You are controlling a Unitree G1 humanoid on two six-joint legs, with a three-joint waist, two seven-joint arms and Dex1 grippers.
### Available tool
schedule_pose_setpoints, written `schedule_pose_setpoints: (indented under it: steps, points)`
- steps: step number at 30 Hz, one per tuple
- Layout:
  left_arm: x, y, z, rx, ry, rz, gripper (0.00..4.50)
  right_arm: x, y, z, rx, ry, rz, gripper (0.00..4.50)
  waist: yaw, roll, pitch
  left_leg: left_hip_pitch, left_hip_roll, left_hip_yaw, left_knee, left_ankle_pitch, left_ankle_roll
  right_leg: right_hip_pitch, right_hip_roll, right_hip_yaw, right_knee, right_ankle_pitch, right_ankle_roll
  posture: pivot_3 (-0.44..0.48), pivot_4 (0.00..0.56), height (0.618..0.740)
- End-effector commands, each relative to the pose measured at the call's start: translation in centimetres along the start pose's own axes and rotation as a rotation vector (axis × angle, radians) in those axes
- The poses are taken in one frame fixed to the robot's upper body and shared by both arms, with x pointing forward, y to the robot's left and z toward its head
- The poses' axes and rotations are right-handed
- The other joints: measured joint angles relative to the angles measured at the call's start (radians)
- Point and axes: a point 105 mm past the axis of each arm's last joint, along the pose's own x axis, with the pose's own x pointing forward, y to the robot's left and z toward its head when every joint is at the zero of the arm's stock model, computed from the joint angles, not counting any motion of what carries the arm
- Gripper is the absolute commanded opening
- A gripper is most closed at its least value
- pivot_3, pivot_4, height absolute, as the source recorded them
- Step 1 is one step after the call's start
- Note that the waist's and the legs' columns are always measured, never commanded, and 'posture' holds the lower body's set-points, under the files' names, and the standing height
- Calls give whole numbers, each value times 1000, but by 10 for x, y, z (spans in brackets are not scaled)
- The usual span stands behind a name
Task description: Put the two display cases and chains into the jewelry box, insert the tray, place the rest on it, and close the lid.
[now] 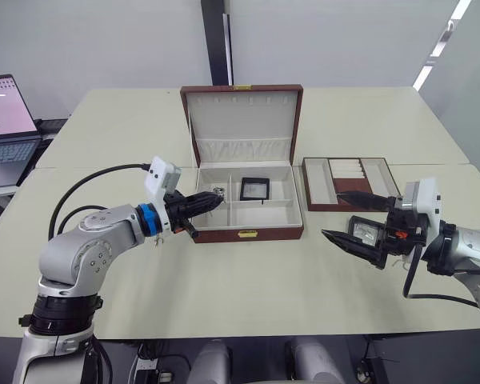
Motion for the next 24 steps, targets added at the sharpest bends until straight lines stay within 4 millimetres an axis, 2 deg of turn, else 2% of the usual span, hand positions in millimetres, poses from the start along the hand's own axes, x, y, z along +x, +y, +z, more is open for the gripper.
schedule_pose_setpoints:
  steps: [1, 9, 16, 18, 24]
  points:
    - [0, 2, 2, 35, -11, 6, 79, -3, 1, 10, -49, -28, -15, 4500, 0, 0, 0, 0, 0, 0, 0, 0, 0, 0, 0, 0, 0, 0, 0, 0, 150, 740]
    - [1, 10, -9, 37, 7, 43, 79, -4, 1, 9, -47, -23, -22, 4500, 0, -1, 0, 0, 0, 0, 0, 0, 0, 0, 0, 0, 0, 0, 0, 0, 150, 740]
    - [0, 12, -12, 33, -1, 56, 79, -4, -1, 9, -45, -19, -20, 4500, 0, -1, 1, 0, 0, 0, 0, 0, 0, 0, 0, 0, 0, 0, 0, 0, 150, 740]
    - [-1, 12, -13, 28, -7, 55, 794, -4, -1, 8, -44, -18, -20, 4500, 0, -1, 1, 0, 0, 0, 0, 0, 0, 0, 0, 0, 0, 0, 0, 0, 150, 740]
    - [-5, 10, -11, 6, -21, 24, 2525, -6, -3, 7, -32, -14, -22, 4500, 0, -1, 1, 0, 0, 0, 0, 0, 0, 0, 0, 0, 0, 0, 0, 0, 150, 740]
